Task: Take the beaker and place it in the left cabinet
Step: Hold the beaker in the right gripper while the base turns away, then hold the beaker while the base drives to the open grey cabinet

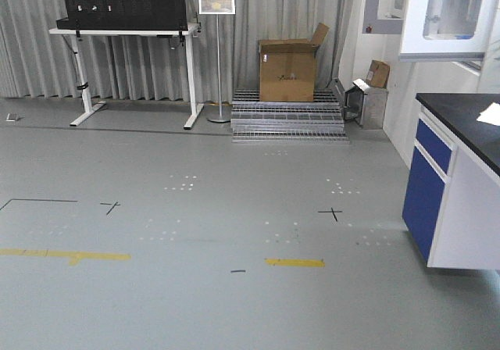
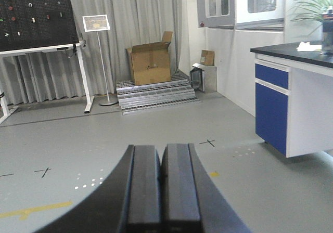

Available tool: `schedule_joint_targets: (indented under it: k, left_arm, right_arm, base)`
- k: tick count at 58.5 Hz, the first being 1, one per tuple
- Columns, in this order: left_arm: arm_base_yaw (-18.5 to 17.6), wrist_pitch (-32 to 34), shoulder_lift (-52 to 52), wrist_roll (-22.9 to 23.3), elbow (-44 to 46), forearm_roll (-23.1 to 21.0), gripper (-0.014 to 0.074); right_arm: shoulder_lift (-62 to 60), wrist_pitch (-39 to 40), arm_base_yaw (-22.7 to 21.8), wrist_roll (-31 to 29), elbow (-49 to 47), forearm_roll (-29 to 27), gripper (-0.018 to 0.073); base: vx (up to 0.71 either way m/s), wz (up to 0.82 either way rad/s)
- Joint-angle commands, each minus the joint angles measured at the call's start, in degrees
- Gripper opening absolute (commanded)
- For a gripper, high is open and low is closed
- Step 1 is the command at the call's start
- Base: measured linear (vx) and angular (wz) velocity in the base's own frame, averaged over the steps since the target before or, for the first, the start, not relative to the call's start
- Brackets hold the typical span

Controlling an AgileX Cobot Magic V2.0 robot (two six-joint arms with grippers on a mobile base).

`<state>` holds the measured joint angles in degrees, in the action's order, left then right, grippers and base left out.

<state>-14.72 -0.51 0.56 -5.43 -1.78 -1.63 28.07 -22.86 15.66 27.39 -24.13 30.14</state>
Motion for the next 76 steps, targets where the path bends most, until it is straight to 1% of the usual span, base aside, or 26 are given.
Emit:
schedule_joint_targets:
  k: [1, 76]
  left_arm:
    - [-0.2, 4.8, 1.1, 0.2, -0.9, -0.5, 0.0001]
    - [-0.2, 4.8, 1.0, 0.2, -0.9, -0.5, 0.0001]
  right_arm:
    - [0.2, 4.1, -0.1, -0.1, -1.7, 1.6, -0.0006]
    - [0.2, 4.1, -0.1, -0.1, -1.7, 1.5, -0.0006]
  base:
    - [0.71, -0.01]
    - [0.70, 0.05]
